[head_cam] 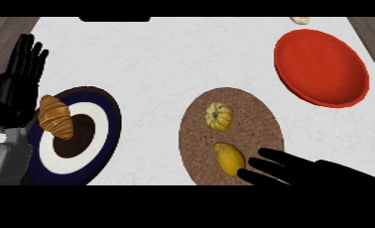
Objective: Pick the lemon from the placemat and place it in the bowl
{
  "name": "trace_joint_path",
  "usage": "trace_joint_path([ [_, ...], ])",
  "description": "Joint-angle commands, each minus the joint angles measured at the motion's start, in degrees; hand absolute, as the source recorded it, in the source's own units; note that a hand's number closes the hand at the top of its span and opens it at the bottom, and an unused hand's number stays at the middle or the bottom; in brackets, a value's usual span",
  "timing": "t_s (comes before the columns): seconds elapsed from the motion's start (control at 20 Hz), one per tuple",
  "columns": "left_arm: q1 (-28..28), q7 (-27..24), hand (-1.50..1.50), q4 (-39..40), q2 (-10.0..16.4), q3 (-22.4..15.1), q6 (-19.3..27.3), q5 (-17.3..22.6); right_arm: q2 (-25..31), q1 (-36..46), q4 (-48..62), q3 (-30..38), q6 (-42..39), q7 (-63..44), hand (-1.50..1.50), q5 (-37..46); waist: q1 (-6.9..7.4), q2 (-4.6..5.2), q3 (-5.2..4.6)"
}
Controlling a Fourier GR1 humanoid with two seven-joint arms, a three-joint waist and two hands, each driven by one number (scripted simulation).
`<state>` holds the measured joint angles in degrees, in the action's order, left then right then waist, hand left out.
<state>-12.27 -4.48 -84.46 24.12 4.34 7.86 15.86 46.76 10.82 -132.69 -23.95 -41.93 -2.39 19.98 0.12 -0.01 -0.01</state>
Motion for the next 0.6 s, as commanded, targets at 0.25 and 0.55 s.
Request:
trace_joint_path([
  [0.25, -4.0, 3.3, 0.0, 0.7, -1.6, 1.2, 0.8, -2.7, -6.4, -1.5, 8.3, -4.5, -0.8, 6.1, -1.5, 12.9, -0.27, 0.05, 0.06],
  [0.55, -1.9, 0.3, 0.0, 1.8, -2.6, 2.8, -2.3, -2.4, -14.6, 4.1, 20.1, -8.2, 0.9, 7.0, -1.5, 20.4, 0.11, 0.08, 0.02],
])
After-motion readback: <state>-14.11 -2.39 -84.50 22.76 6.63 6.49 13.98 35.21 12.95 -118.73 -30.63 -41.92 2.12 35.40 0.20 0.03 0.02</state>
